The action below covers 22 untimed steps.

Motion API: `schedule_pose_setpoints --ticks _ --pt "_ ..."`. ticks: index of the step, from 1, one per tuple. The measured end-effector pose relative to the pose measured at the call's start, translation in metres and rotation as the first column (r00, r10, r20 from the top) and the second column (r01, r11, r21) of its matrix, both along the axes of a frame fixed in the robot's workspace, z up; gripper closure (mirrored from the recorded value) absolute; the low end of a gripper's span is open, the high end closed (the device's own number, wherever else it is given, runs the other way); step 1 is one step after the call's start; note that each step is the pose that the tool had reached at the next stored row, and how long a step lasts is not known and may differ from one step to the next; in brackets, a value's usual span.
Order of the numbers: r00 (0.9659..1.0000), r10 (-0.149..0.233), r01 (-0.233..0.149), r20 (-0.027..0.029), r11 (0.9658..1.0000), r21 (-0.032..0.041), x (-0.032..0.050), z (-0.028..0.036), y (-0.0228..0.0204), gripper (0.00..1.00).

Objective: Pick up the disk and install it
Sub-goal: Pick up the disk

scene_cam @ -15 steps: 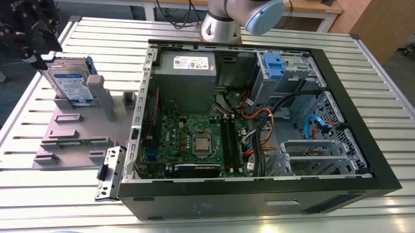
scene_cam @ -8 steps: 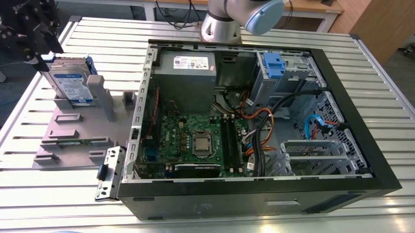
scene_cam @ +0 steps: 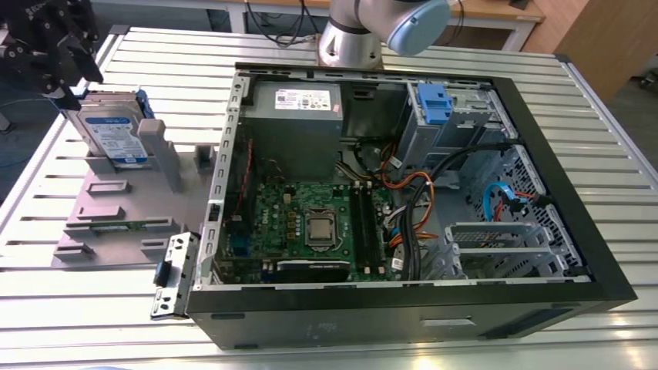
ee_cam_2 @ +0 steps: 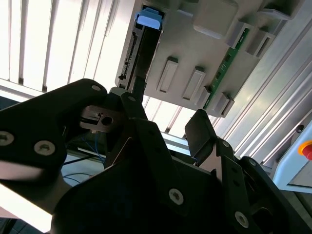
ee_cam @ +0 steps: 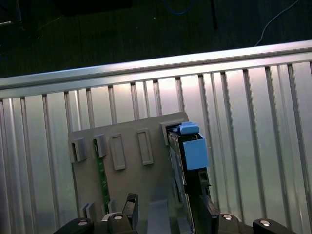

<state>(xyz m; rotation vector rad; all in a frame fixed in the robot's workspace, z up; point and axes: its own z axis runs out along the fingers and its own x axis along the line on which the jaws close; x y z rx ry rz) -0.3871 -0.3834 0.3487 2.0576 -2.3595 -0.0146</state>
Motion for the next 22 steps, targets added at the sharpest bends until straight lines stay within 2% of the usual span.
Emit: schedule_pose_setpoints --ticks 9,22 --pt "1.0000 0.000 0.000 0.0001 1.0000 0.0001 0.0000 -0.0004 0.0010 0.40" --pt "0.9998 0.021 -0.021 0.0001 0.9998 0.0000 -0.0056 -0.0031 0.0035 0.40"
